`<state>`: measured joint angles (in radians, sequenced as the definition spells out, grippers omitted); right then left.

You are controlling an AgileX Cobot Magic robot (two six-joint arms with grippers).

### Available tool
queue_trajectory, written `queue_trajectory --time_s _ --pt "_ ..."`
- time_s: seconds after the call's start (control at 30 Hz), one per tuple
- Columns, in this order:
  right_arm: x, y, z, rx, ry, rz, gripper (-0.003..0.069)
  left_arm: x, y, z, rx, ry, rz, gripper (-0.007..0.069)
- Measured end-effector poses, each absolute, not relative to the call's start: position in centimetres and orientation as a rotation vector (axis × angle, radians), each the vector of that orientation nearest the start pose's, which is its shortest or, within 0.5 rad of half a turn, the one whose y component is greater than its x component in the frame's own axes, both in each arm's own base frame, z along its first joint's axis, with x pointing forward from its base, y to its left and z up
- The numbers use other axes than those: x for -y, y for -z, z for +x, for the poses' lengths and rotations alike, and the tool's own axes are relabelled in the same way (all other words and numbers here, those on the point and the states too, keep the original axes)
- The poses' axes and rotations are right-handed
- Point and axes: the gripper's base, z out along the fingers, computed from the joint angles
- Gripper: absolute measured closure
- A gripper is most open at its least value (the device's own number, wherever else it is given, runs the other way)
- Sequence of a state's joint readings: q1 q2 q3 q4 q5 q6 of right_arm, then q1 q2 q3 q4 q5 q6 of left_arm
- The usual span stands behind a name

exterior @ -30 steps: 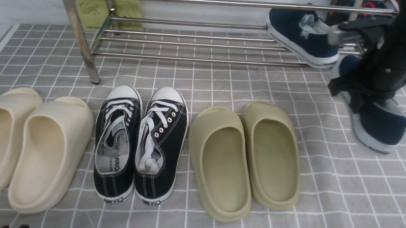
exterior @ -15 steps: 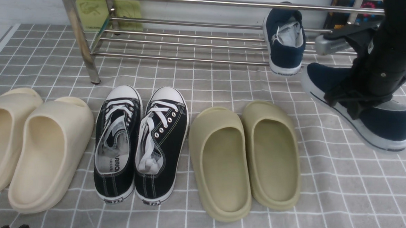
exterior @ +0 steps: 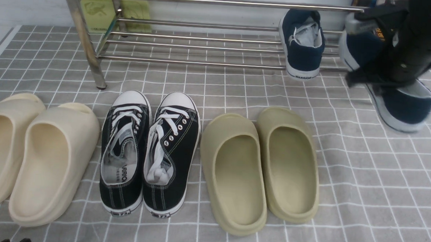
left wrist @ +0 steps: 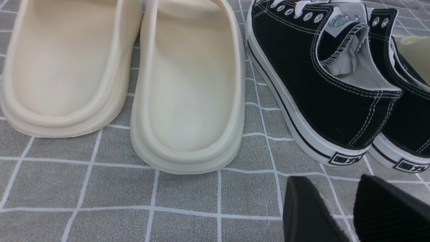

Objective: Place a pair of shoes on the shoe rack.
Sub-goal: Use the right arm to put a shoe into the shoe rack

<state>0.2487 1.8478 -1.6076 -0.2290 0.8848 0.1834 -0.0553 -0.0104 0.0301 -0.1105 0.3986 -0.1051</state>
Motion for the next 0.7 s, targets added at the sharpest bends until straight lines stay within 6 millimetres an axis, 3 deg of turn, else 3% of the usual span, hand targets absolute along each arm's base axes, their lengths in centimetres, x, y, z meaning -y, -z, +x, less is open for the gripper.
queue_trajectory --time_s 0.4,0.6,0.7 --pt "-8.1 -26.1 49.9 -2.452 0.070 -0.037 0.0634 0.7 -16.8 5.2 -1.902 0.219 -0.115 0.0386" --pt "-8.3 -25.2 51.5 -2.427 0.082 -0.041 0.0611 0.7 -16.8 5.2 -1.902 0.219 -0.115 0.0386" --pt "-8.4 -25.4 51.7 -2.413 0.089 -0.047 0.0519 0.7 -16.8 5.2 -1.902 0.219 -0.115 0.0386"
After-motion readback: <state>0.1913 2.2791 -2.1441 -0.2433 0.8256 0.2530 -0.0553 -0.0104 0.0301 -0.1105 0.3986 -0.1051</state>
